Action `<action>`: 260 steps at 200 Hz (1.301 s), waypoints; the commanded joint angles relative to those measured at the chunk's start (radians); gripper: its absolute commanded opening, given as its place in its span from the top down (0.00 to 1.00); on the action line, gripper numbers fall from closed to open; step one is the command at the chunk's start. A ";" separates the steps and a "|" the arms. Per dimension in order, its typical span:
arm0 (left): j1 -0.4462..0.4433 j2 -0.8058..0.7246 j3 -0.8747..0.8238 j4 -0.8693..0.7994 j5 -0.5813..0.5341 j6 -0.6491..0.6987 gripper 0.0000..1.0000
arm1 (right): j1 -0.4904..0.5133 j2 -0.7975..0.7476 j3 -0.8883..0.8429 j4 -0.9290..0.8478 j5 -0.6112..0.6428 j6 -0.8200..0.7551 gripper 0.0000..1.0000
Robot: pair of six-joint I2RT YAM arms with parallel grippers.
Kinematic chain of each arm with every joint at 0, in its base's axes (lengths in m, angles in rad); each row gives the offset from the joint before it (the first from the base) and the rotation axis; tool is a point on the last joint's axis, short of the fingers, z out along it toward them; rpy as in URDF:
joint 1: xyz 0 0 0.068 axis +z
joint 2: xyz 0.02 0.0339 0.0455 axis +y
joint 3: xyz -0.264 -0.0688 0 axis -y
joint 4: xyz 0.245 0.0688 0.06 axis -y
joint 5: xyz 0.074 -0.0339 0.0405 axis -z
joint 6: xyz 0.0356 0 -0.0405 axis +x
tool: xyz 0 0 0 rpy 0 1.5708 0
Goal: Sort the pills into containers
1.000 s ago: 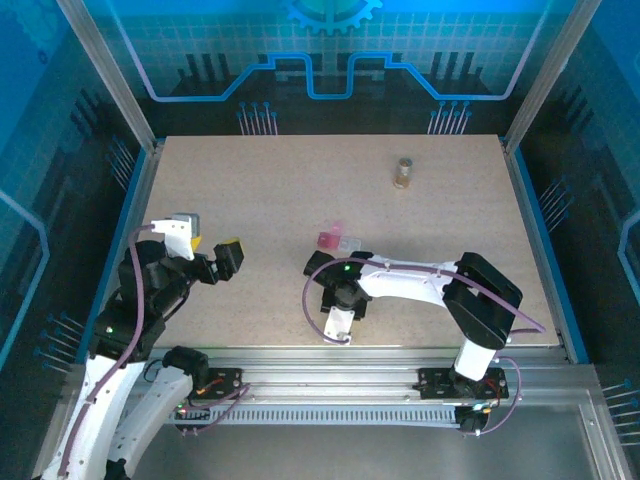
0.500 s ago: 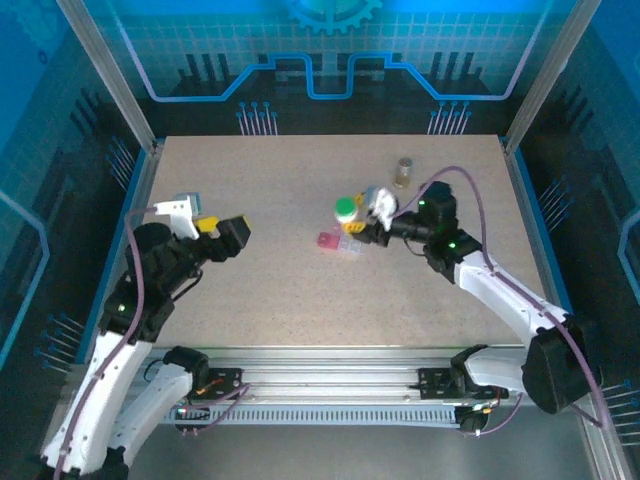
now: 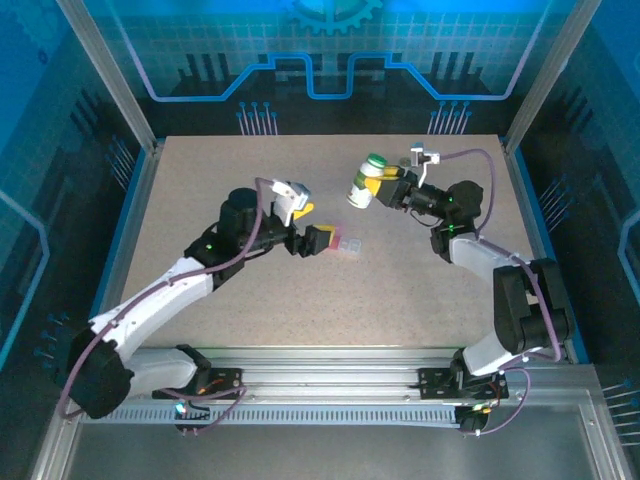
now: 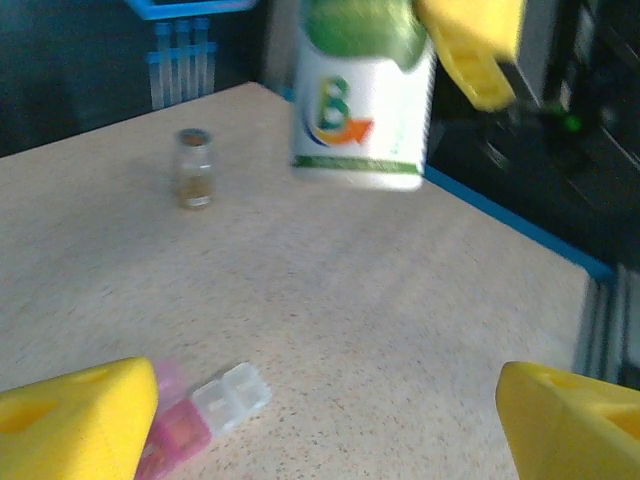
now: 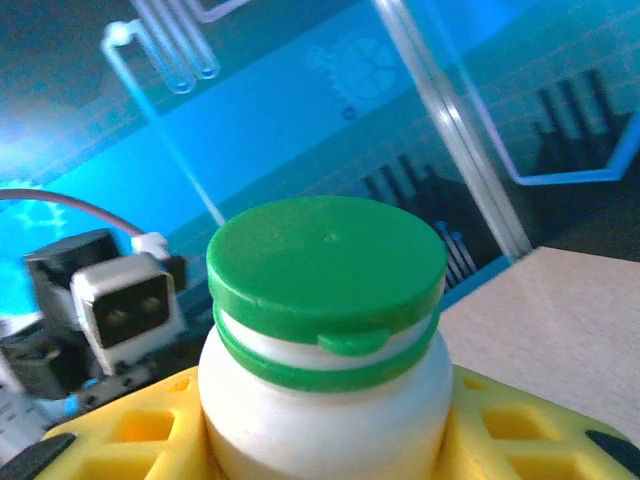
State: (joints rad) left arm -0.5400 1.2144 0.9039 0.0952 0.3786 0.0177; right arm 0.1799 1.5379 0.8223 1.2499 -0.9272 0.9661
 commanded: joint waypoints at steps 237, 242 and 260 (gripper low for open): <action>-0.112 0.178 0.065 0.315 0.181 0.095 0.30 | 0.179 -0.244 -0.001 -0.489 -0.060 -0.561 0.75; -0.115 0.179 0.063 0.315 0.182 0.097 0.30 | 0.179 -0.241 -0.001 -0.475 -0.059 -0.546 0.75; -0.119 0.178 0.053 0.315 0.182 0.108 0.30 | 0.179 -0.230 -0.002 -0.424 -0.065 -0.507 0.75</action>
State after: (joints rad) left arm -0.6460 1.3853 0.9619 0.3847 0.5621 0.1051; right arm 0.3470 1.2942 0.8284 0.7139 -1.0019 0.3904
